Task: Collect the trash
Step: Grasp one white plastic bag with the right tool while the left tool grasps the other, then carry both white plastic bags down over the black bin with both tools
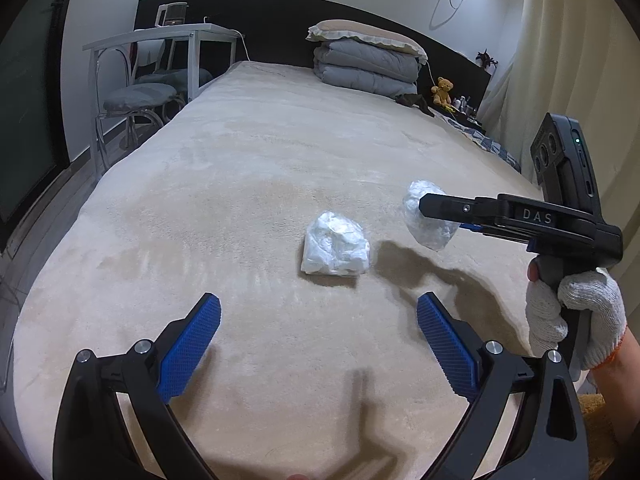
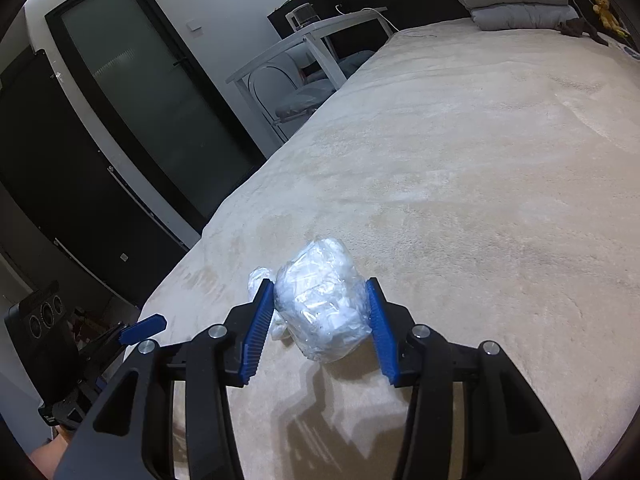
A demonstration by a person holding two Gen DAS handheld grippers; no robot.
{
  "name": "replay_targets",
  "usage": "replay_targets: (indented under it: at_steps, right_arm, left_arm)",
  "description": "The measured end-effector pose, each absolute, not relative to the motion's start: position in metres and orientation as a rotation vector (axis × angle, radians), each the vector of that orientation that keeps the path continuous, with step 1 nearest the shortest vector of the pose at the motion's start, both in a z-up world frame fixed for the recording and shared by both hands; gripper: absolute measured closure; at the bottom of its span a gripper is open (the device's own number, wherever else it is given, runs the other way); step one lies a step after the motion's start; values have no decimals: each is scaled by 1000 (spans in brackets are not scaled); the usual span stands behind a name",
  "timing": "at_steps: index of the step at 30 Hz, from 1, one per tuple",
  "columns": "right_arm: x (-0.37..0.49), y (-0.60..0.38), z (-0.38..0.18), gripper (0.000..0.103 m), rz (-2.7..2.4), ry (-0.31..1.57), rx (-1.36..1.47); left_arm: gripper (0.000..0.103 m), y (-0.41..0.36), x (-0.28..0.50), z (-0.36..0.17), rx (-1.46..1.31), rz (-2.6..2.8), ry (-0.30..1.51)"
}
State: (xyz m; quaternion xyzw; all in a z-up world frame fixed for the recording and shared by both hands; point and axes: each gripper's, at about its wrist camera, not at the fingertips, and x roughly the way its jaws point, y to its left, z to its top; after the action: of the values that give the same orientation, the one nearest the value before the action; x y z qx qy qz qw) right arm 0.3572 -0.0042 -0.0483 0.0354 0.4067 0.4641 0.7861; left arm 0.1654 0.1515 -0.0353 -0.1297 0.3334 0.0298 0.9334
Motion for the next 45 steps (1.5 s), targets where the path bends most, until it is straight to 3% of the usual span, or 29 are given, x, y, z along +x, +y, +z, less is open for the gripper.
replay_targets:
  at_steps: [12,17,24,26,30,45]
  right_arm:
    - [338,-54,-33,56,933,883,66]
    - [331,-74,-29,56,890,886,55]
    - [331,-93,-29,56,854,913,62]
    - [331,-98,-29,56,849,913,58]
    - [330,-104,-27,56,841,912,59]
    - [324,-109,-30,56,829,926,48]
  left_arm:
    - [8,137,208,-41,-227,71,714]
    - [18,135,229,-46,-213,78,744]
    - [24,129,261,-63,-156,107,804]
    - [37,129,270,-68,-146,115,831]
    - [52,133,278,-74,-154,144,860]
    - [58,113,268,-57,-131,133,827]
